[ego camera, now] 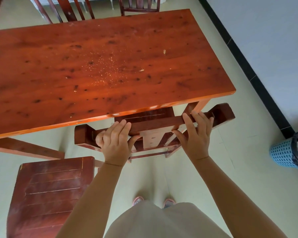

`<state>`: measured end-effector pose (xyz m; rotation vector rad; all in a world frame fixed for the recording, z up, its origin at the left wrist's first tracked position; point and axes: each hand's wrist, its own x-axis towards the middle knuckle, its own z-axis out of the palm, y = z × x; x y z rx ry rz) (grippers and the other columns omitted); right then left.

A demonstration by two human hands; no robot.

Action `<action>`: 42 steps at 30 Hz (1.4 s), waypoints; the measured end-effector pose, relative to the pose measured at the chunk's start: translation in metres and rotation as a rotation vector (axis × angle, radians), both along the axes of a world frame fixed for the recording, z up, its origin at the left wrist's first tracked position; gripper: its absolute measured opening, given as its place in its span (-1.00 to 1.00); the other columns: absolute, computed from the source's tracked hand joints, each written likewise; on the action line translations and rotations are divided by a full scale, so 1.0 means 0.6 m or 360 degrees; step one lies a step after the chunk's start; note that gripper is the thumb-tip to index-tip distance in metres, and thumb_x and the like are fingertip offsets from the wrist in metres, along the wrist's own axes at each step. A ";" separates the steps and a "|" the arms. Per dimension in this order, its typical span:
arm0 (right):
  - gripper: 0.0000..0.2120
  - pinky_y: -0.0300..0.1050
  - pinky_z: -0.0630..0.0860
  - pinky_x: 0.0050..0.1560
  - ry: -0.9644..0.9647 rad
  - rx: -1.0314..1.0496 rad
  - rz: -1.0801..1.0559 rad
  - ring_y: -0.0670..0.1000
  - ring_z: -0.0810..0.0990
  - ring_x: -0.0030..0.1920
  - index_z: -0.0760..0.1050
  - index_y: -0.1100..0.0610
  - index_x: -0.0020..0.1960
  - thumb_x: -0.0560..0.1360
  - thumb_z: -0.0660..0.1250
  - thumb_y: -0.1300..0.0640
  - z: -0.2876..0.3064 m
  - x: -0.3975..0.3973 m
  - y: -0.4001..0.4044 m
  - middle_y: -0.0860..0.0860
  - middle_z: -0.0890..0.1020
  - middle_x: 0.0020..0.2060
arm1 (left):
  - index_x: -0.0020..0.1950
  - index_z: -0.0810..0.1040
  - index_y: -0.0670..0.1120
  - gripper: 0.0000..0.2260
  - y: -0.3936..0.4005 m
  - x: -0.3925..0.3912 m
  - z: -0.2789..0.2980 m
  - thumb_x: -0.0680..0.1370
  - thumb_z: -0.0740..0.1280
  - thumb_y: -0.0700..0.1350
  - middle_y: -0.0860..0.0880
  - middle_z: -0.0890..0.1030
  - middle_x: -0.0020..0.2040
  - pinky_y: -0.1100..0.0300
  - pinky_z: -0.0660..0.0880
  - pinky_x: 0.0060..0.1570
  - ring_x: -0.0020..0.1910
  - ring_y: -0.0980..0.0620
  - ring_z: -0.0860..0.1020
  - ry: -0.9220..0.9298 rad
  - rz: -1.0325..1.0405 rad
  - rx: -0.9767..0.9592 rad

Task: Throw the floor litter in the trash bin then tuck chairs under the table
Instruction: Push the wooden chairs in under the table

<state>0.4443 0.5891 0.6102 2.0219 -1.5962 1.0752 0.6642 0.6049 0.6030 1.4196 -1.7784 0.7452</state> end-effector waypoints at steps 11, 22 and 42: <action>-0.64 0.28 0.15 0.20 -0.0041 0.0048 0.0014 0.15 0.36 0.14 0.36 0.13 0.12 0.54 0.09 -0.13 0.008 -0.008 -0.028 0.10 0.36 0.11 | 0.09 0.40 -0.11 -0.66 -0.031 -0.008 -0.018 0.56 0.10 0.13 -0.03 0.41 0.08 0.03 0.35 -0.11 0.03 -0.03 0.42 0.0034 -0.0019 0.0007; -0.66 0.30 0.11 0.20 -0.0061 0.0109 0.0028 0.15 0.35 0.13 0.36 0.13 0.12 0.53 0.13 -0.12 0.021 -0.003 -0.024 0.11 0.36 0.11 | 0.10 0.39 -0.11 -0.65 -0.021 -0.013 0.003 0.56 0.07 0.13 -0.02 0.40 0.09 0.03 0.31 -0.03 0.05 -0.04 0.39 0.0119 0.0000 0.0232; -0.57 0.34 0.43 0.08 0.0001 0.1063 0.0926 0.26 0.53 0.07 0.51 0.25 0.07 0.38 0.27 -0.06 0.009 0.038 0.263 0.23 0.61 0.01 | 0.06 0.57 -0.20 -0.61 0.409 -0.034 0.021 0.42 0.16 0.01 -0.27 0.60 0.07 -0.24 0.45 0.01 0.06 -0.32 0.53 0.0919 0.0398 0.1285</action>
